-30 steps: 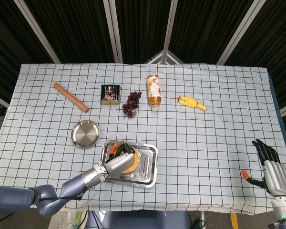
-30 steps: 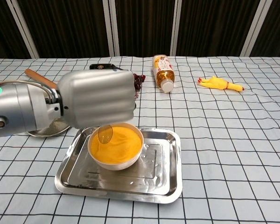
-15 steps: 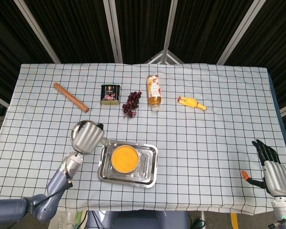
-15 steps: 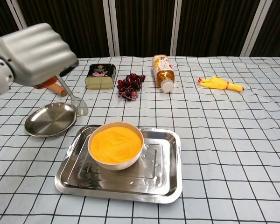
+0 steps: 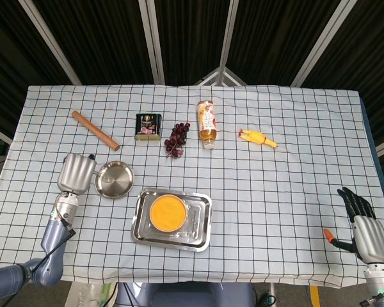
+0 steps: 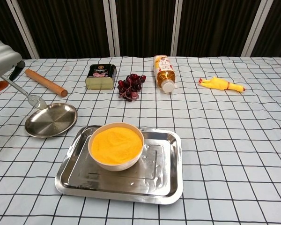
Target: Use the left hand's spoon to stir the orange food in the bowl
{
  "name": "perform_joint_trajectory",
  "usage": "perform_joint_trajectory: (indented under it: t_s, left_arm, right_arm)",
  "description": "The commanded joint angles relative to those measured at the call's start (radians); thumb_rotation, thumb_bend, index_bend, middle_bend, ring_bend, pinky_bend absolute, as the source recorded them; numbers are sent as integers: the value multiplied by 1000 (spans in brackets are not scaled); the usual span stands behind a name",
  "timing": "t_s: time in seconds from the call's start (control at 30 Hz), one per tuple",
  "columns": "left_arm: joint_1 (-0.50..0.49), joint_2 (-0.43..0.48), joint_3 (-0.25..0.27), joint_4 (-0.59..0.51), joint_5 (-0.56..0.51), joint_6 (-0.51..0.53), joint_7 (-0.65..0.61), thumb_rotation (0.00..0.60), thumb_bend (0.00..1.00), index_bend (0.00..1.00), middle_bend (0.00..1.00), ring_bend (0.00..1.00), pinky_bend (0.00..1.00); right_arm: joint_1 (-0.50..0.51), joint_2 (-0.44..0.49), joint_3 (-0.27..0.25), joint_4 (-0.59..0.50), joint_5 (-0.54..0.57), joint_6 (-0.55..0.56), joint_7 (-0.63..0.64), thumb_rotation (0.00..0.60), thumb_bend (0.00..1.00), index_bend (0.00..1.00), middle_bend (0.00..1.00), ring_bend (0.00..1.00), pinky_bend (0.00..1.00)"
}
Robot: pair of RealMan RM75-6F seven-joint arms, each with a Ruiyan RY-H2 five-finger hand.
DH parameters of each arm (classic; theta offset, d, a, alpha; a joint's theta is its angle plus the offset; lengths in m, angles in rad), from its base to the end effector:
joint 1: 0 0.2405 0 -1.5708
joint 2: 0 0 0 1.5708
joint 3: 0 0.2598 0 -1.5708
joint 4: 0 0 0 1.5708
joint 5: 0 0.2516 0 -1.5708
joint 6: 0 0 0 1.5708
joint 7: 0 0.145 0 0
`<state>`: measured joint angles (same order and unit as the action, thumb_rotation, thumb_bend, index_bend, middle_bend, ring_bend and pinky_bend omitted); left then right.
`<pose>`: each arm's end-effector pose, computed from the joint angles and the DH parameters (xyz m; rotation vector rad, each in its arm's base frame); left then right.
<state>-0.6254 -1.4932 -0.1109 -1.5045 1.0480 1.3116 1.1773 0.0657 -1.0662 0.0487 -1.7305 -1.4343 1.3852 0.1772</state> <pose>-0.2097 0.3390 0.0000 -1.6598 -0.1944 -0.3147 -0.3254 -0.1763 0.1170 1.2772 -1.2042 0.9803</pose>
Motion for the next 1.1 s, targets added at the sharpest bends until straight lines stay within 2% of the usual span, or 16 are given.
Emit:
perform_joint_trajectory:
  t_s: [0.03,0.4,0.6,0.83,1.1]
  left_arm:
    - [5,-35,-3,45,-20,-9,-23,600,540,781,1000,1000,1000]
    - [1,-134,-1,164,-57,-40,-46,600,514,768,1000,1000,1000]
    - [4,-157,-7,198,-68,-44,-66,600,426,715,1000,1000,1000]
    - [13,-155,-5,192,-62,-40,-88,600,302,613,1000,1000,1000]
    - [26,-106,6,127,-2,-8,-131,600,273,581,1000,1000,1000]
  right_arm:
    - [-1,0,0,0,-1,1,1,600,338,0,0,0,0]
    - [-1,0,0,1,0,2,2,600,340,0,0,0,0]
    - [-2,1,0,2,-1,3,3,600,339,0,0,0,0]
    - [-2,0,-1,1,-5,6,-1,600,339,0,0,0,0]
    - [-2,0,-1,2,-4,5,-2,600,339,0,0,0,0]
